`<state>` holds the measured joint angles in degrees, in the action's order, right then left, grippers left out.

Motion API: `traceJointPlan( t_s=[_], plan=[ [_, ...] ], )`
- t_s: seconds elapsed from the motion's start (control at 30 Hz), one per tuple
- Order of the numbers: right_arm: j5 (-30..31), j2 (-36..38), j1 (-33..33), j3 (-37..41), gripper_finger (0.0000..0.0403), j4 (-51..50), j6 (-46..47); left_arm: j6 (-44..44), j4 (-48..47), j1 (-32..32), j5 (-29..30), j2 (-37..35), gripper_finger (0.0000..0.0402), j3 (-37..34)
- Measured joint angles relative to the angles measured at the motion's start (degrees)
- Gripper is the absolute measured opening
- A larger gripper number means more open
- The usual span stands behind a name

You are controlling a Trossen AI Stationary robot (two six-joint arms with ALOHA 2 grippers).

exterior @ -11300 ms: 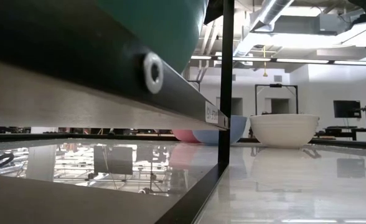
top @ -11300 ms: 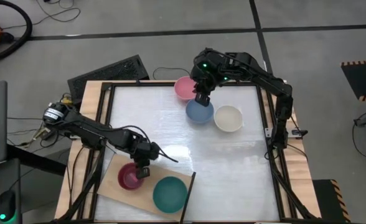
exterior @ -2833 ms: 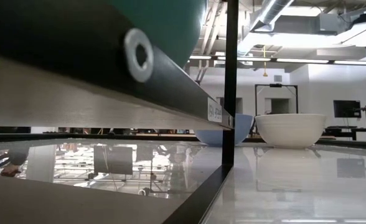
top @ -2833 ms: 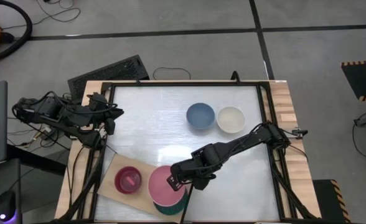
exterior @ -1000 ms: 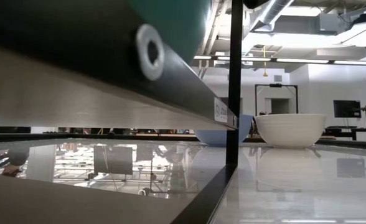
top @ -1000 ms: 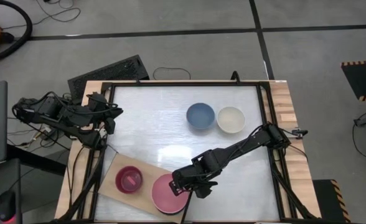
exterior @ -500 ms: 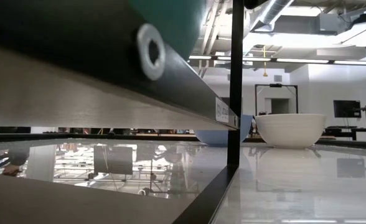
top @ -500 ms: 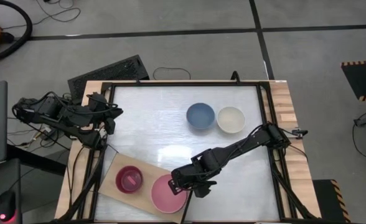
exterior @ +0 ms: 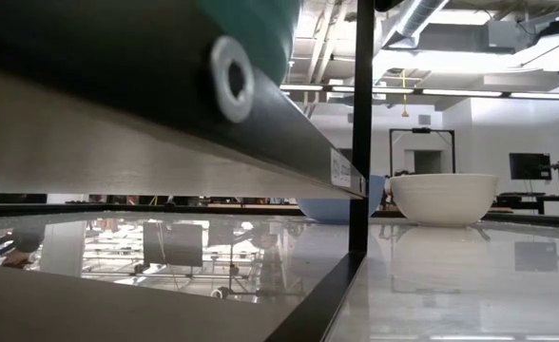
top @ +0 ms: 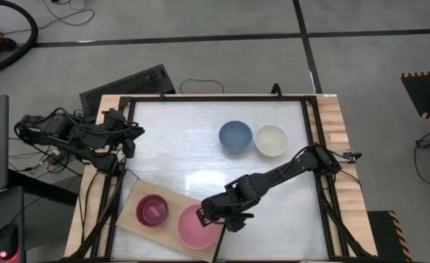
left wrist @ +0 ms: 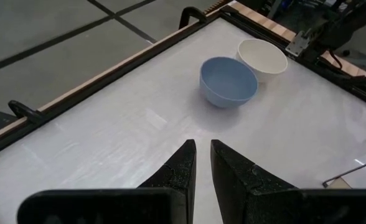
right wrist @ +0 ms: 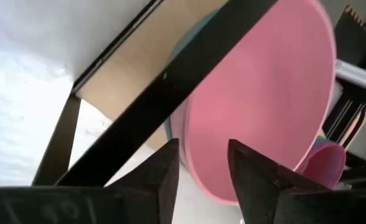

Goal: Place and stack bowls onto a shelf
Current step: Put the light pink bowl on top of the dark green bowl on the shelf, then stack the blue bowl on top of the pink bowl on the shelf

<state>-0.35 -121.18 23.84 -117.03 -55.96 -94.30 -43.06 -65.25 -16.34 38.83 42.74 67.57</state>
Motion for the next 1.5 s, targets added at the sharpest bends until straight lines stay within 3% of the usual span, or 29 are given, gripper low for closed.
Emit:
traceJointPlan(
  t_s=[0.17,0.43,0.67,0.87,1.03,1.23,1.5],
  plan=[
    [3.35,0.45,-0.61,-0.33,0.0172,-0.46,1.56,0.07,0.0,0.0,0.0,0.0,0.0034,0.0],
    [4.06,0.49,-4.54,-6.19,0.0173,-0.69,14.94,0.3,-0.04,-0.02,-0.02,0.0,0.0034,0.0],
    [8.85,0.58,-13.59,-13.86,0.017,-8.89,45.43,0.01,-0.04,-0.02,-0.02,0.0,0.0034,0.0],
    [4.03,0.58,-24.75,-14.16,0.0166,-19.12,74.39,-0.19,-0.04,-0.01,0.03,0.01,0.0034,0.0],
    [0.7,-0.15,-31.29,-8.19,0.0166,-20.09,97.35,0.19,-0.07,-0.01,0.7,0.0,0.0034,0.0],
    [0.11,-0.06,-32.64,1.29,0.0166,-16.36,105.84,0.22,-0.93,0.0,1.02,0.0,0.0034,0.02],
    [0.09,-0.06,-32.17,8.4,0.0166,-8.28,106.51,-0.74,-2.57,0.0,1.07,0.0,0.0034,0.02]
  ],
)
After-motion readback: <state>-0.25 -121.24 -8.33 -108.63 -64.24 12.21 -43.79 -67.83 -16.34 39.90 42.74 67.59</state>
